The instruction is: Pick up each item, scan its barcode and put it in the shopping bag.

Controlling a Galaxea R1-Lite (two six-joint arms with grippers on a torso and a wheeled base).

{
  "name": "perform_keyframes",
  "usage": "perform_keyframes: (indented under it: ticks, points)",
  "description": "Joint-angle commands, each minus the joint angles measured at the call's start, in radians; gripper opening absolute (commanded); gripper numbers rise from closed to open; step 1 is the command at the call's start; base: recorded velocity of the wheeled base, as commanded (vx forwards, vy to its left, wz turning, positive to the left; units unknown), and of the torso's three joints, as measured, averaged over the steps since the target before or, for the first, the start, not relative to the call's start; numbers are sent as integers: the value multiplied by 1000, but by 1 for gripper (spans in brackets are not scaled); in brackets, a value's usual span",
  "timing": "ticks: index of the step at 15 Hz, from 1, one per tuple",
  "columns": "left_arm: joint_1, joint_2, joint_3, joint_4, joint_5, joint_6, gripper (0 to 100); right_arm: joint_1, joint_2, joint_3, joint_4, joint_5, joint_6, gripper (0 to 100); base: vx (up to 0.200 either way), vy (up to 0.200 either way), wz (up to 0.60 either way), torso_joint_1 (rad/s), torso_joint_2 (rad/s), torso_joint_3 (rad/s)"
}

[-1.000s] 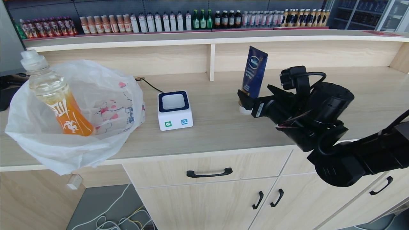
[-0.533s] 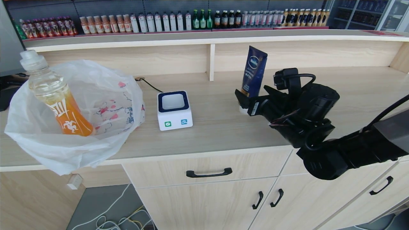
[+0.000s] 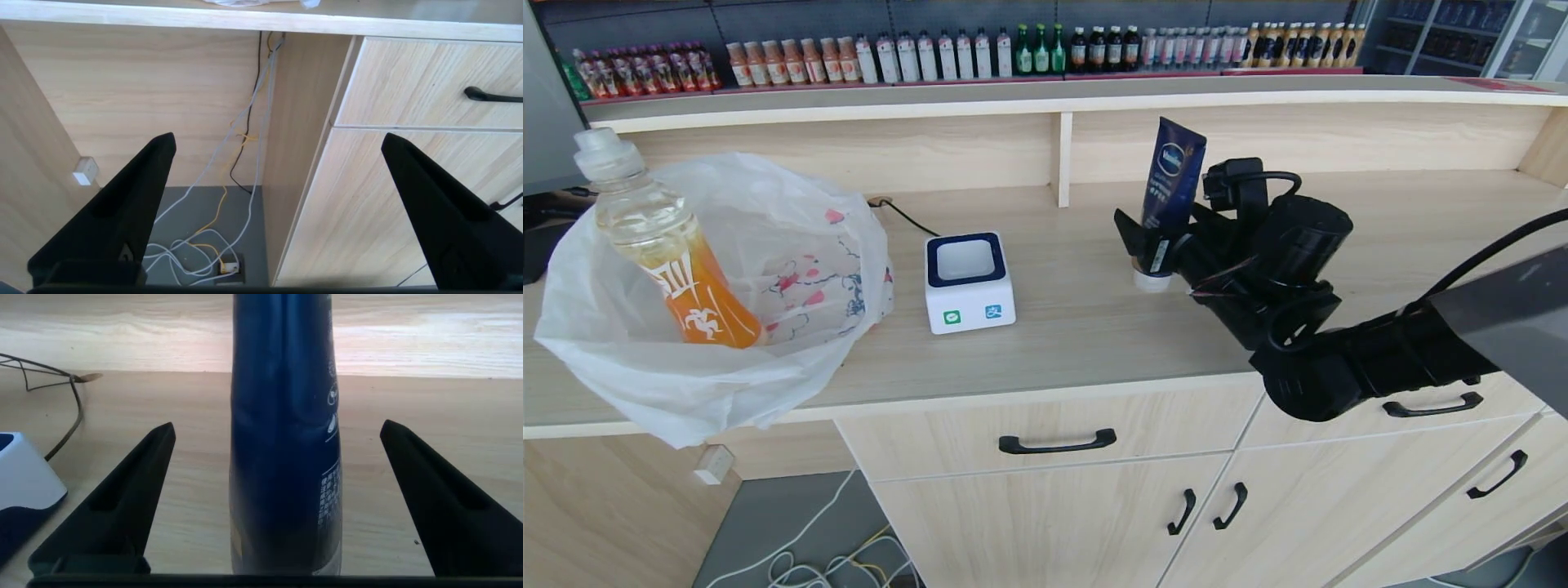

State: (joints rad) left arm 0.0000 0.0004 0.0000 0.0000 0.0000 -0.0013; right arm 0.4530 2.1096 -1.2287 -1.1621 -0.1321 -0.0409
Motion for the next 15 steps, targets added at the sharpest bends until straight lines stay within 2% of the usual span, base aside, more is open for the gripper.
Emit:
perform_keyframes:
  ticks: [1, 12, 13, 15]
  points:
    - [-2, 0, 0, 0, 0, 0, 100, -2, 32, -35, -1, 0, -1, 100, 0, 0, 0, 0, 0, 0]
    - [0, 0, 0, 0, 0, 0, 100, -8, 61, -37, -1, 0, -1, 100, 0, 0, 0, 0, 0, 0]
    - [-2, 0, 0, 0, 0, 0, 100, -8, 61, -38, -1, 0, -1, 0, 0, 0, 0, 0, 0, 0]
    - [0, 0, 0, 0, 0, 0, 100, -7, 59, -32, -2, 2, 1, 0, 0, 0, 0, 0, 0, 0]
